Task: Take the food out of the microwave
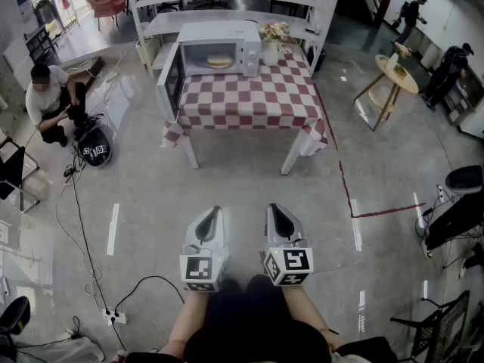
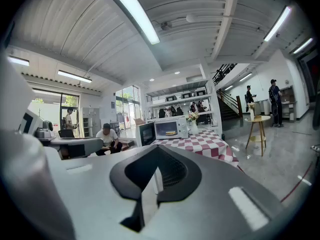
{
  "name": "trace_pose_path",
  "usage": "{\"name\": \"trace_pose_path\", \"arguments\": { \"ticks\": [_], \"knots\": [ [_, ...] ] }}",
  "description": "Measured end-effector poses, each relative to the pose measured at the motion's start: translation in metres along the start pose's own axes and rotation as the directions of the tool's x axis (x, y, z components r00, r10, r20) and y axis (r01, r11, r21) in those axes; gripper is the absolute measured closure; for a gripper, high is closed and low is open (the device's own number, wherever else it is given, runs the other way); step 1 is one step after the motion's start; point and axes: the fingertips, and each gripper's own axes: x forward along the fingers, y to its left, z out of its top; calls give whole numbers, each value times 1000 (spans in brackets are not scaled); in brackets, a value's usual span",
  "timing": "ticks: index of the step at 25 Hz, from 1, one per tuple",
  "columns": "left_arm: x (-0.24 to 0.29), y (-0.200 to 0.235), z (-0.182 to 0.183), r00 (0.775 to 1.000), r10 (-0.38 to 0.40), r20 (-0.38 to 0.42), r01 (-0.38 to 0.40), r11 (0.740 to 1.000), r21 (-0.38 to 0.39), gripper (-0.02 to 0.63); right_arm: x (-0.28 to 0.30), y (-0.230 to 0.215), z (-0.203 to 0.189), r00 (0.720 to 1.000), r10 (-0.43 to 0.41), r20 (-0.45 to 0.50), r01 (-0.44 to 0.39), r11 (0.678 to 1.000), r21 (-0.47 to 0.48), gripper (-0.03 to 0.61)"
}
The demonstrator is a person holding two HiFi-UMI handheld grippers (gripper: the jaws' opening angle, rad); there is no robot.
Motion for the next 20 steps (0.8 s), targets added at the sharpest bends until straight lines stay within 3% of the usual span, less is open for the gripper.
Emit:
{"name": "trace_pose_path", "arguments": {
  "ticks": [20],
  "knots": [
    [-13,24,-9,998,-64,-23,64,998,7,603,-2,29,-22,999,-55,-1,54,997,63,577]
  ]
}}
